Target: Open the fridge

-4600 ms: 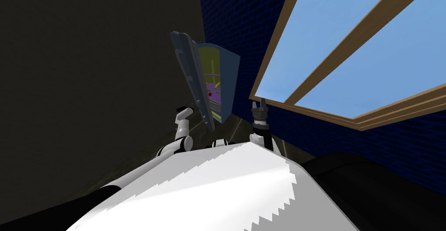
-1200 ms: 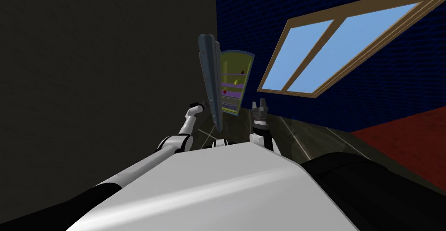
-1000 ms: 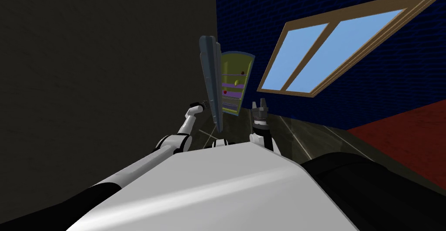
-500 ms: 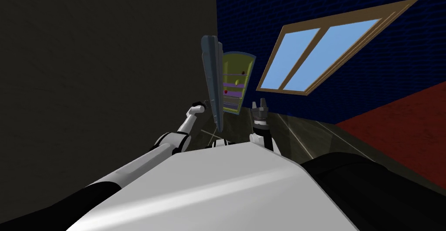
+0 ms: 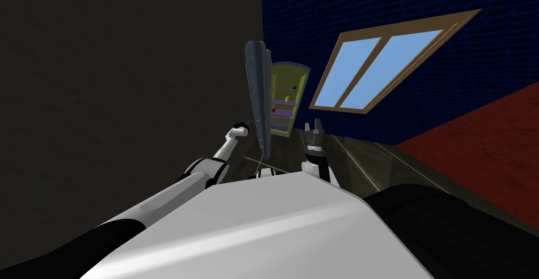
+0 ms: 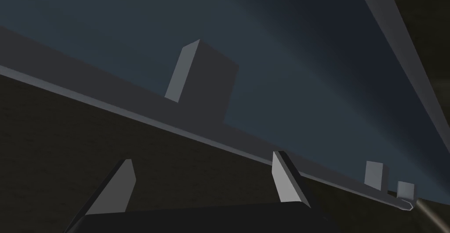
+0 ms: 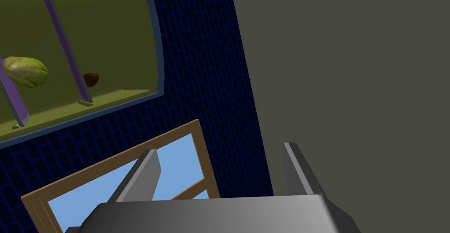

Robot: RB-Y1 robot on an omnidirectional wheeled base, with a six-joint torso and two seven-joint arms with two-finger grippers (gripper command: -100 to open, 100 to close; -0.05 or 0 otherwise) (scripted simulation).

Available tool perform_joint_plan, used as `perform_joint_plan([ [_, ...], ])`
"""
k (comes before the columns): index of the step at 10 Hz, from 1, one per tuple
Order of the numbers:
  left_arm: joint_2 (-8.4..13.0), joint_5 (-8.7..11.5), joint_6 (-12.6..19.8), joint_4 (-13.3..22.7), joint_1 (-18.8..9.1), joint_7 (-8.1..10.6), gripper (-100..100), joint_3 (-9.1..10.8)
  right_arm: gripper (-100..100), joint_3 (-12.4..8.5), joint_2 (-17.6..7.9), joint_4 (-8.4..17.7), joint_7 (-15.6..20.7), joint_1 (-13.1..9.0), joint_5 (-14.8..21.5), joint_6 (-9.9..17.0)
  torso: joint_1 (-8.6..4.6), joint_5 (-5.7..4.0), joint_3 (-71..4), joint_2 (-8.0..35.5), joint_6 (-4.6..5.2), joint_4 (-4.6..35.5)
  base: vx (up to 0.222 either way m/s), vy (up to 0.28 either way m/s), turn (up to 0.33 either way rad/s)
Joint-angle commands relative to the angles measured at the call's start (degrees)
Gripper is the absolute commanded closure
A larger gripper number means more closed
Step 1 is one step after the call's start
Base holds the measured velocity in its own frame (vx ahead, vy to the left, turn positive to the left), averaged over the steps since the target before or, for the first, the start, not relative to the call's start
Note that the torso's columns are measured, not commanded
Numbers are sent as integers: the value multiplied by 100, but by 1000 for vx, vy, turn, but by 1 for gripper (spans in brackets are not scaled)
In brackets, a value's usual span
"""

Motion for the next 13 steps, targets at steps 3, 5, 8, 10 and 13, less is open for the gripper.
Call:
perform_joint_plan([
  [3,266,-53,-386,72,-217,552,100,-460,0,0,-1,0,0,-1,0,0,26,8,-12,-18,14,-9,-20,192,-132],
  [5,266,-53,-386,72,-217,635,100,-460,0,1,1,0,0,0,0,0,-36,-10,6,11,9,-6,-3,21,37],
  [8,497,16,-292,394,-188,629,-100,-341,0,2,1,-1,0,-2,0,0,8,7,17,40,7,-46,-78,34,-241],
  [10,744,58,-348,660,-242,634,-100,-166,0,2,1,0,0,-3,0,0,23,13,14,37,-3,-61,-86,32,-304],
  [13,991,99,-403,926,-296,640,-100,10,0,2,1,0,0,-3,0,0,16,8,3,15,15,-52,-76,27,-237],
])
